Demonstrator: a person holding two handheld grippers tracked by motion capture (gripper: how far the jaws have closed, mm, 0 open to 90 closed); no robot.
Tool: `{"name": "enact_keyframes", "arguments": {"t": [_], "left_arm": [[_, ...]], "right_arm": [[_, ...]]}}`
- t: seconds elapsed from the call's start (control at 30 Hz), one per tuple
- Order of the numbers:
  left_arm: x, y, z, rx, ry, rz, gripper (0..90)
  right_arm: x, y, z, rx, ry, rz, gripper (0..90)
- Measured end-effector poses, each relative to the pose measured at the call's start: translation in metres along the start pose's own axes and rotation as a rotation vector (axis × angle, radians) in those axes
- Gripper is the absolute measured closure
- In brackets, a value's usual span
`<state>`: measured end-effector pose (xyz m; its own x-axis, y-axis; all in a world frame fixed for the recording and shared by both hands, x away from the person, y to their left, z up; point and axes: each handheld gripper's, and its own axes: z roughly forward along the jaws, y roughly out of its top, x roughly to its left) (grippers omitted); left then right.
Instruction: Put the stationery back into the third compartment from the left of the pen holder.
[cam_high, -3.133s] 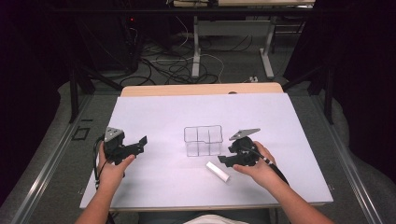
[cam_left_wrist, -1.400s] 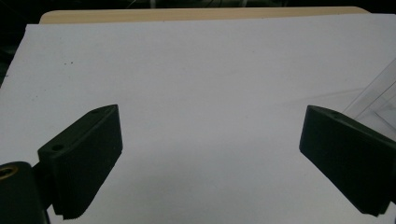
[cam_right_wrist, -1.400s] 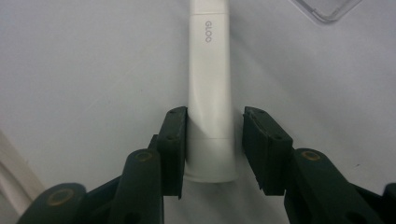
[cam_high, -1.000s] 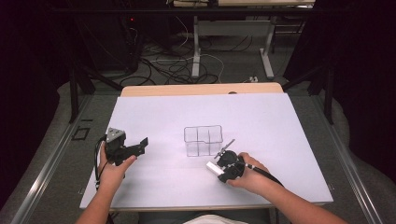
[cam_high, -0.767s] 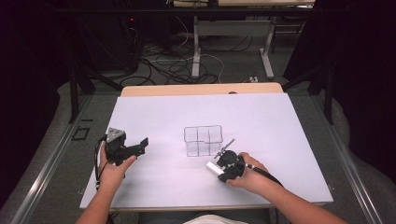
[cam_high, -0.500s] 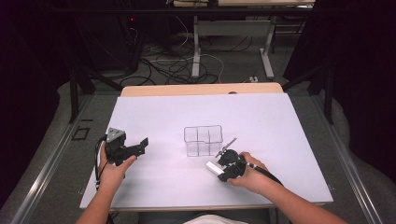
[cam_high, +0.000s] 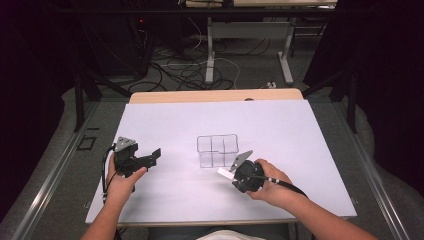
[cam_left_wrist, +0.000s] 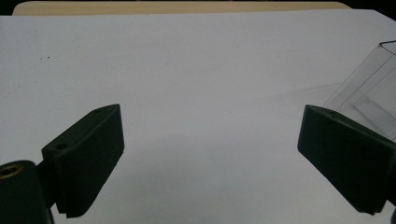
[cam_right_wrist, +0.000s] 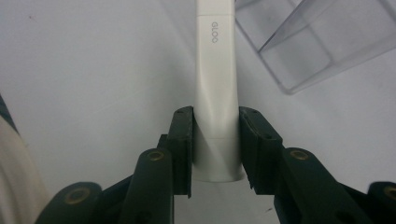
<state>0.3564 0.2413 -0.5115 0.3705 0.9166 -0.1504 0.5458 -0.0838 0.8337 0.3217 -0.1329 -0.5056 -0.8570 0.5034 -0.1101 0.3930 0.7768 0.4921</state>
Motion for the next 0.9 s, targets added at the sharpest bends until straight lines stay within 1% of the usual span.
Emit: {"name": "enact_keyframes", "arguments": {"t": [0.07,0.1,0.17,0.2,0.23,0.27,0.3,0.33,0.37,0.4,0.43,0.47,0.5,0.53,0.57,0.6,0.63,0.67,0.73,0.77,0.8,0.83,0.87,0.9], "left_arm": [[-0.001,0.001,0.000,-0.002,-0.006,0.004,7.7],[-0.001,0.002,-0.001,-0.002,-0.010,0.002,7.8],[-0.002,0.003,-0.001,-0.004,-0.019,0.002,8.3],[-0.003,0.003,-0.001,-0.009,-0.022,0.007,8.7],[-0.003,0.004,-0.001,-0.008,-0.027,0.005,9.3],[-0.004,0.004,0.000,-0.011,-0.034,0.007,9.3],[-0.005,0.004,0.000,-0.011,-0.040,0.008,9.7],[-0.006,0.005,0.000,-0.008,-0.050,0.009,10.5],[-0.007,0.005,-0.001,-0.009,-0.054,0.013,10.5],[-0.008,0.006,-0.001,-0.007,-0.062,0.018,10.9],[-0.010,0.007,-0.001,-0.008,-0.068,0.018,11.0],[-0.011,0.008,-0.002,-0.011,-0.074,0.025,11.0],[-0.012,0.009,-0.003,-0.016,-0.084,0.026,11.6],[-0.014,0.010,-0.004,-0.018,-0.091,0.028,13.6],[-0.015,0.011,-0.005,-0.020,-0.097,0.034,13.6],[-0.017,0.012,-0.005,-0.022,-0.106,0.037,16.0],[-0.018,0.014,-0.006,-0.014,-0.116,0.049,16.0],[-0.020,0.014,-0.006,-0.013,-0.128,0.051,16.1],[-0.024,0.017,-0.006,-0.005,-0.143,0.072,16.8],[-0.026,0.018,-0.007,0.003,-0.152,0.081,18.3],[-0.028,0.019,-0.007,0.006,-0.164,0.093,19.4],[-0.030,0.021,-0.007,0.013,-0.173,0.103,19.4],[-0.033,0.023,-0.008,0.014,-0.185,0.107,20.8],[-0.035,0.024,-0.008,0.016,-0.196,0.119,22.1]], "right_arm": [[0.001,0.001,-0.003,-0.027,-0.034,-0.048,67.1],[0.001,0.001,-0.005,-0.041,-0.059,-0.079,67.1],[0.002,0.002,-0.008,-0.063,-0.086,-0.135,67.1],[0.002,0.002,-0.009,-0.079,-0.114,-0.178,67.1],[0.004,0.001,-0.010,-0.105,-0.156,-0.239,67.1],[0.004,0.001,-0.010,-0.105,-0.156,-0.239,67.1],[0.005,0.000,-0.011,-0.116,-0.170,-0.278,67.1],[0.006,0.000,-0.013,-0.138,-0.209,-0.373,67.1],[0.006,0.000,-0.013,-0.138,-0.209,-0.373,67.1],[0.009,-0.002,-0.014,-0.149,-0.251,-0.447,67.1],[0.009,-0.003,-0.013,-0.172,-0.277,-0.507,67.1],[0.009,-0.003,-0.013,-0.172,-0.277,-0.507,67.1],[0.010,-0.003,-0.015,-0.157,-0.305,-0.575,67.1],[0.012,-0.005,-0.015,-0.183,-0.348,-0.657,67.1],[0.012,-0.005,-0.015,-0.183,-0.348,-0.657,67.1],[0.015,-0.007,-0.014,-0.188,-0.398,-0.750,67.1],[0.015,-0.007,-0.014,-0.188,-0.398,-0.750,67.1],[0.016,-0.007,-0.015,-0.183,-0.422,-0.802,67.1],[0.017,-0.008,-0.015,-0.180,-0.457,-0.895,67.1],[0.017,-0.007,-0.016,-0.168,-0.484,-1.001,67.1],[0.018,-0.008,-0.016,-0.150,-0.493,-1.023,67.0],[0.018,-0.008,-0.016,-0.150,-0.493,-1.023,67.0],[0.018,-0.008,-0.017,-0.147,-0.513,-1.070,67.0],[0.018,-0.007,-0.017,-0.130,-0.513,-1.101,67.0]]}}
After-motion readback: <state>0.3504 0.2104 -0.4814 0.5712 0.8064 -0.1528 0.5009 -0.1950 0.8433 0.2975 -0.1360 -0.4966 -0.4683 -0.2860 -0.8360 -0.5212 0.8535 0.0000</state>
